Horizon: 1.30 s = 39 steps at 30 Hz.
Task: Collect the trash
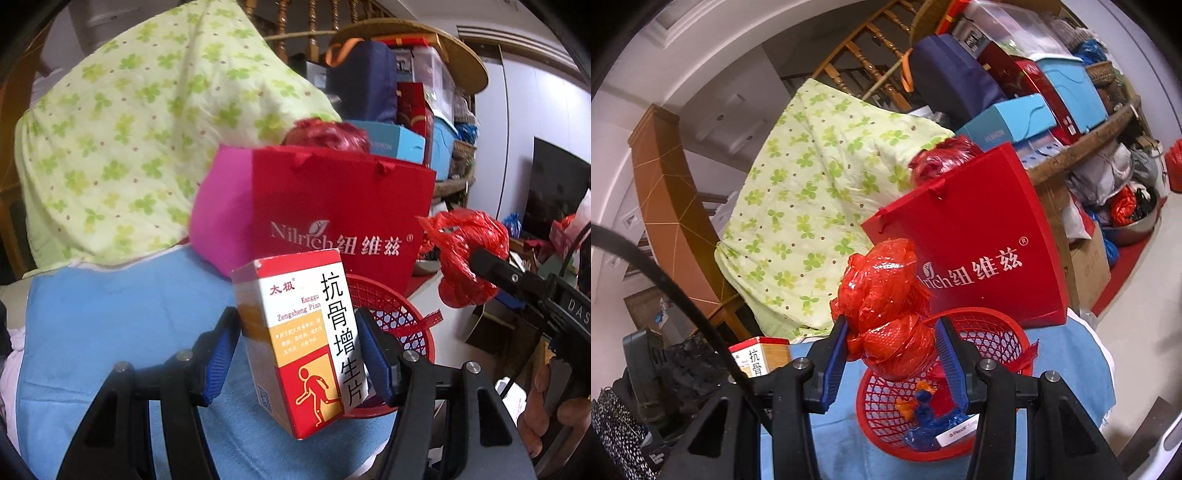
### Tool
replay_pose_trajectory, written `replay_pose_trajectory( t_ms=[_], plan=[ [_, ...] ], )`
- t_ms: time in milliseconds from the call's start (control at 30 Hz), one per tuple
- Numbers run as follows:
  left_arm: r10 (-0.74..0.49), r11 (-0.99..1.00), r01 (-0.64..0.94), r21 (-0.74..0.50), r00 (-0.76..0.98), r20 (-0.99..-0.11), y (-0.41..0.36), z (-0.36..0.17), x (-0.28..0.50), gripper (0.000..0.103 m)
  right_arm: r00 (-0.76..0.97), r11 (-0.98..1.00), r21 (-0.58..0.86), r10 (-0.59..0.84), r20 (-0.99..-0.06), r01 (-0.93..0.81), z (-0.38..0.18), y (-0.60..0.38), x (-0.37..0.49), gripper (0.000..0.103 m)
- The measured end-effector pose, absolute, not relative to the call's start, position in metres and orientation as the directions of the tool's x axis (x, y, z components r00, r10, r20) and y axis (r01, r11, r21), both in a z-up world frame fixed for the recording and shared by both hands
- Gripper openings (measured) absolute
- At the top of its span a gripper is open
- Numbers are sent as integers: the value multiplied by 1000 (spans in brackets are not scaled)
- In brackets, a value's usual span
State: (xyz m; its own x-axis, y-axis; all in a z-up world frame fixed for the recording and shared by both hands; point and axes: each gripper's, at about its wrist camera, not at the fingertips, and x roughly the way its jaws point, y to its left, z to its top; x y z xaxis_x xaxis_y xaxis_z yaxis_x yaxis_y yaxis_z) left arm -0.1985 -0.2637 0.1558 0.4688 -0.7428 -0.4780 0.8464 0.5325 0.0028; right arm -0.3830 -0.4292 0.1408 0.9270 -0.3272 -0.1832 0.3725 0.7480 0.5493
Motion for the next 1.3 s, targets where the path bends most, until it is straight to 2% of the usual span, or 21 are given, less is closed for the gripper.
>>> replay_pose_trajectory(
  t_ms=[400, 700, 800, 900, 1033, 1300],
  plan=[
    [-718, 493, 869, 45, 435, -543, -324, 124, -178, 66, 936, 642, 685, -291, -199, 346, 115, -495, -347, 51],
    [-702, 466, 882, 72, 418, -576, -354, 102, -162, 67, 932, 594, 721, -270, -240, 358, 87, -519, -316, 52],
    [-683, 471, 880, 63, 409, -605, -358, 98, -156, 68, 931, 565, 741, -256, -259, 362, 76, -525, -311, 56],
    [-657, 491, 868, 76, 426, -622, -355, 98, -157, 69, 929, 522, 771, -257, -266, 365, 67, -528, -315, 64],
    [-637, 520, 845, 125, 481, -602, -343, 106, -168, 76, 931, 503, 787, -258, -257, 356, 68, -528, -328, 65],
    [-667, 539, 819, 196, 557, -495, -300, 149, -214, 84, 930, 566, 740, -276, -244, 363, 97, -495, -361, 65]
  ],
)
